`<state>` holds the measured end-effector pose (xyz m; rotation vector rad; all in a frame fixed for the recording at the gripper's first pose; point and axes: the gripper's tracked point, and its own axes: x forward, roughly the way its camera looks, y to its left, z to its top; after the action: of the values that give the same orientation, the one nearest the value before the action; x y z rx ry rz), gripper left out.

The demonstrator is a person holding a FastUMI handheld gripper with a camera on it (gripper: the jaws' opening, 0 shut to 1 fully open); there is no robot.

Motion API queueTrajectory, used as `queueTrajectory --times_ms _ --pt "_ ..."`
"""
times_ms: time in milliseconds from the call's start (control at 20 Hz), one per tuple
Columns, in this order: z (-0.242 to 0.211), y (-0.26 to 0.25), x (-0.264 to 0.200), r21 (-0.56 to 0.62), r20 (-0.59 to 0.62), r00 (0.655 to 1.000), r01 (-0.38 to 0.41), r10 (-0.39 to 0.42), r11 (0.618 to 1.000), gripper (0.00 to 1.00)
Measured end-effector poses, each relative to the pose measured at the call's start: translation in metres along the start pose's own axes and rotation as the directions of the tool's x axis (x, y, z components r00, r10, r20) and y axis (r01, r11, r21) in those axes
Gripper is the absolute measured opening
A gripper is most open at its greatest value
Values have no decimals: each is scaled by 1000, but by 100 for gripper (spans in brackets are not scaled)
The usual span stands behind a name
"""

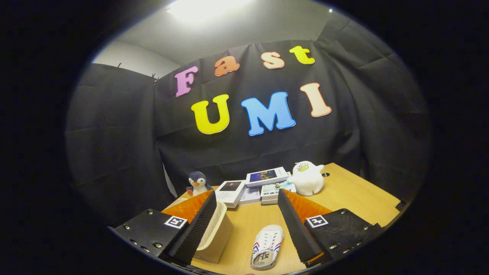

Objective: Open the storage box then place both shoes into the box .Put the left shoe in first, then the right shoe, with the right side of both shoes facing outward in a uniform manner.

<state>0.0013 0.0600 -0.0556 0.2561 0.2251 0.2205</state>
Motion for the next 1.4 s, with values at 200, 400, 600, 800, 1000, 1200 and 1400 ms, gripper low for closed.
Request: queueTrajectory --times_ms 200,400,600,800,1000,1200,1400 --pt "-30 16 8 109 -104 992 -62 73 992 100" --pt "-57 29 17 228 -186 973 -91 135 969 99" --pt "-82 39 21 347 -251 950 -92 187 933 97" --pt "-102 52 24 445 -301 923 -87 240 891 97" --pt "-121 65 32 570 -333 887 -79 318 818 97" --pt "-140 80 30 655 -365 846 -62 388 753 97" --pt "-154 91 34 716 -379 814 -43 440 697 97"
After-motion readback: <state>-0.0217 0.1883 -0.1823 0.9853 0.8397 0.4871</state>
